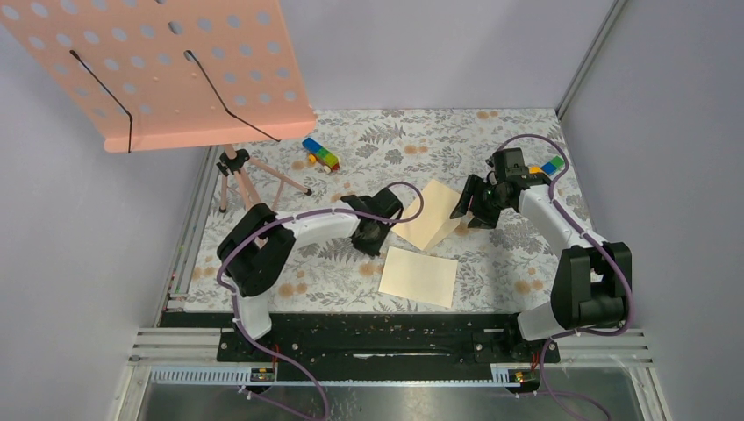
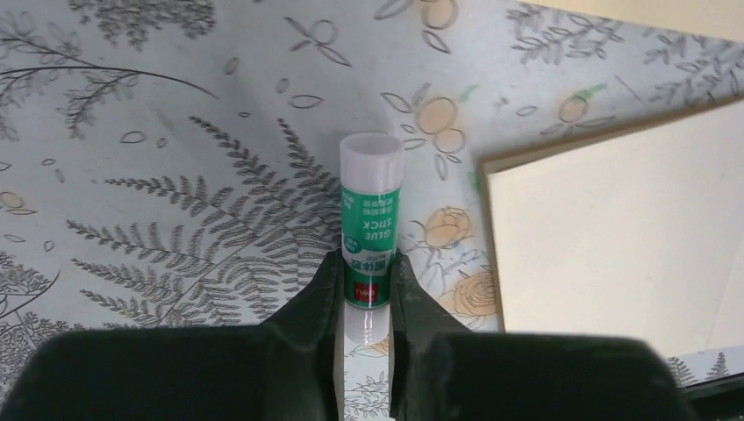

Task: Place the letter into the envelope and seal it
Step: Move the solid glue at the center of the board.

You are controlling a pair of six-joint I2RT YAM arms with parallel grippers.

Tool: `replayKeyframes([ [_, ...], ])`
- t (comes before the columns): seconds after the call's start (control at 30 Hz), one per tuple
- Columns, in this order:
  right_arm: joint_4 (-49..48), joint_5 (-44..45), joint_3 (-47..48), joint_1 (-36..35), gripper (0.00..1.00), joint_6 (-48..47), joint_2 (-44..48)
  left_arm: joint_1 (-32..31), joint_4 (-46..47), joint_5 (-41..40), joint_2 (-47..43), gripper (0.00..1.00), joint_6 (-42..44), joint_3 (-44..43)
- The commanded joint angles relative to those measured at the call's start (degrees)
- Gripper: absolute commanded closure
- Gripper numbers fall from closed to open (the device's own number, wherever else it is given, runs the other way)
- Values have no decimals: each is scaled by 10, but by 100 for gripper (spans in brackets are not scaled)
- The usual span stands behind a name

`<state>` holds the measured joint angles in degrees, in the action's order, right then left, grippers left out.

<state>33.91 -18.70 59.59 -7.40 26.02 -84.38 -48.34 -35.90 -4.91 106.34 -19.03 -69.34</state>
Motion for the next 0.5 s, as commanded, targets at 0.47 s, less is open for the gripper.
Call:
replayKeyframes([
  [0.47, 5, 23, -66, 0, 36, 13, 83, 142, -26, -18, 76, 96, -1, -107],
])
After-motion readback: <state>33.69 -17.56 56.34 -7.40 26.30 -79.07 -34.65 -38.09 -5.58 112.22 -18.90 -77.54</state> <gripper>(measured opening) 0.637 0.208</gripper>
